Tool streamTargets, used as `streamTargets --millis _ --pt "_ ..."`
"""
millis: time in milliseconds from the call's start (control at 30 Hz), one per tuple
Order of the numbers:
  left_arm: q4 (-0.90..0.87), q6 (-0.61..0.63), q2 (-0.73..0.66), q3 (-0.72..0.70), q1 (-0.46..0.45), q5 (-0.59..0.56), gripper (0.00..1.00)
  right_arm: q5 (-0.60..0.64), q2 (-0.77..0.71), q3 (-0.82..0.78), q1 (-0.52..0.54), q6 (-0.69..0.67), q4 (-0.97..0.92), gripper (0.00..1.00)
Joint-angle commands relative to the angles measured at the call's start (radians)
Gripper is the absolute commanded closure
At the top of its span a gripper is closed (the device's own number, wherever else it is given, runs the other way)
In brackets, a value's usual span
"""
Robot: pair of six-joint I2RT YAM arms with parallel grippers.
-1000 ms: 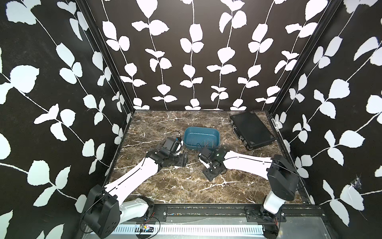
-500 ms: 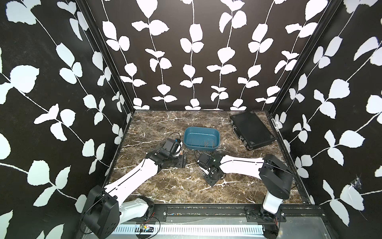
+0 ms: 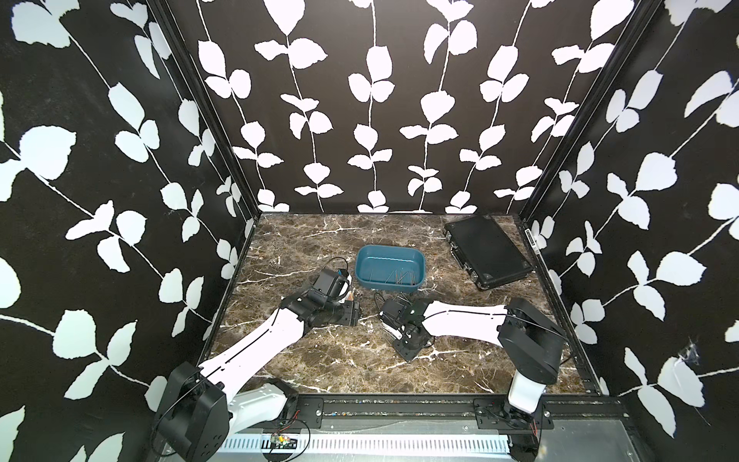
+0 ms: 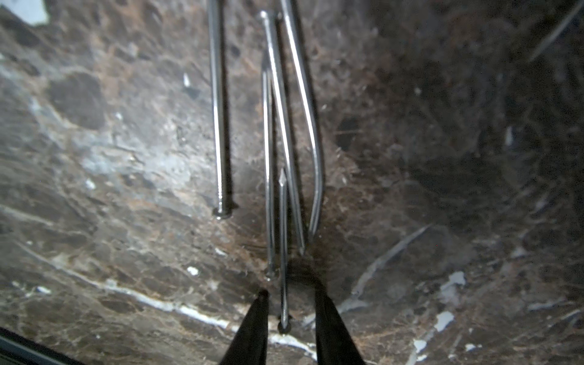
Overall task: Put the nails on the desktop into the storage box
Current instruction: Pick up the nail from the center of the board, then place the nail in the storage box.
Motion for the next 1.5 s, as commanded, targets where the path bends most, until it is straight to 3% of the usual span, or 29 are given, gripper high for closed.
streamTargets --millis 0,367,800,1100,1167,1300,1467 --pt "-0.016 -0.013 -0.023 -0.020 0.006 -0.012 0.30 0.036 0.041 -0.024 0.005 -0.008 0.002 0.80" --pt "0.013 -0.031 -0.022 -0.042 0.006 -0.012 0.30 0.052 0.012 0.002 0.006 -0.046 -0.031 1.00" --pt "0.072 -0.064 -0.017 -0.065 0.007 -0.045 0.29 0.102 -0.102 0.116 -0.001 -0.077 -0.160 1.00" --pt "0.100 -0.092 -0.041 -0.065 0.009 -0.076 0.29 -0.050 -0.225 0.197 -0.171 0.107 -0.109 1.00" --pt "0.102 -0.092 -0.050 -0.064 0.013 -0.078 0.24 -0.100 -0.229 0.244 -0.232 0.186 -0.076 1.00" --pt "0.109 -0.101 -0.081 -0.064 0.014 -0.082 0.19 -0.160 -0.208 0.312 -0.326 0.335 -0.013 1.00" --pt "0.106 -0.101 -0.114 -0.068 0.015 -0.073 0.15 -0.173 -0.084 0.422 -0.387 0.407 -0.003 1.00"
